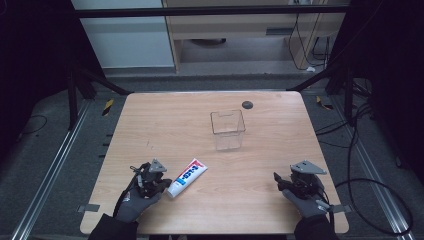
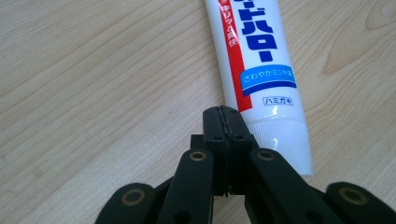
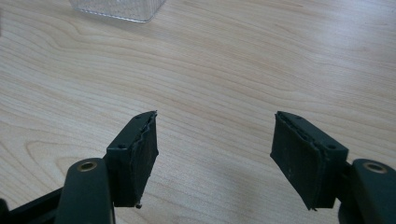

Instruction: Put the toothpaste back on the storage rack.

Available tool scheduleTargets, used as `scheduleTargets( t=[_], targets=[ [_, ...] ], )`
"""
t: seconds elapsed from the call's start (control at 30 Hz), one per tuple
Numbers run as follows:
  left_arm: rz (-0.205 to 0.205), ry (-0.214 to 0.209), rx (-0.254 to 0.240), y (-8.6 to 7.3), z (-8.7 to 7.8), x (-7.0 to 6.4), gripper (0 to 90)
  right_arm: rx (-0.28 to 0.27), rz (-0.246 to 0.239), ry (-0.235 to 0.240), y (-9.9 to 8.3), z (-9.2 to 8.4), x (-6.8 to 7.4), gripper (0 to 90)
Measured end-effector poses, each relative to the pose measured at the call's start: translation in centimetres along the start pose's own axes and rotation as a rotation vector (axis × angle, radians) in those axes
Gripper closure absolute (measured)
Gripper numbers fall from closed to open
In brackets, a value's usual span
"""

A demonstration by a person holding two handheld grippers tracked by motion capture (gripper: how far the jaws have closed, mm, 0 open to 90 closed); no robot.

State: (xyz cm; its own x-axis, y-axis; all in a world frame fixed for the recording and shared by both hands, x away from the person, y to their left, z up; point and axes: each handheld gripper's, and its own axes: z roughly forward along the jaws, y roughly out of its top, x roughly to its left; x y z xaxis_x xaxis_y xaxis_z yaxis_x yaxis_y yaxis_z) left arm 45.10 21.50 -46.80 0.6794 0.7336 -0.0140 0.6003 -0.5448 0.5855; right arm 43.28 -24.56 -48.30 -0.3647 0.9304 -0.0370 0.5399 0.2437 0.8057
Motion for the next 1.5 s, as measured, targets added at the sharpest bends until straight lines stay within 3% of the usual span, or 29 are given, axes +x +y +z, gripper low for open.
scheduleTargets(
  t=[0.13, 0.17, 0.3, 0.43, 0.6, 1.13, 1.5],
  targets=[
    [-0.018, 0.021, -0.017, 0.1, -0.3, 0.4, 81.7, -0.003, 0.008, 0.002, 0.0, -0.1, -0.1, 31.1],
    [-0.047, 0.033, -0.039, 0.3, -0.8, 0.8, 78.0, -0.004, 0.008, 0.002, 0.0, -0.1, -0.1, 31.1],
    [-0.062, 0.059, -0.071, 0.9, -1.5, 1.2, 62.6, -0.001, 0.011, 0.003, 0.0, 0.0, -0.1, 31.0],
    [-0.067, 0.062, -0.08, 1.7, -1.8, 1.3, 48.3, -0.002, 0.01, -0.001, 0.1, 0.0, -0.1, 30.9],
    [-0.045, 0.056, -0.08, 3.0, -2.0, 0.8, 39.2, -0.003, 0.018, -0.005, 0.1, 0.0, -0.2, 30.8],
    [-0.004, 0.037, -0.088, 7.1, -1.8, -0.1, 30.5, 0.005, 0.026, -0.002, 0.2, -0.1, -0.3, 30.8],
    [0.015, 0.019, -0.023, 8.9, 0.0, -0.6, 29.3, 0.005, 0.015, -0.006, 0.2, 0.0, -0.3, 30.6]
  ],
)
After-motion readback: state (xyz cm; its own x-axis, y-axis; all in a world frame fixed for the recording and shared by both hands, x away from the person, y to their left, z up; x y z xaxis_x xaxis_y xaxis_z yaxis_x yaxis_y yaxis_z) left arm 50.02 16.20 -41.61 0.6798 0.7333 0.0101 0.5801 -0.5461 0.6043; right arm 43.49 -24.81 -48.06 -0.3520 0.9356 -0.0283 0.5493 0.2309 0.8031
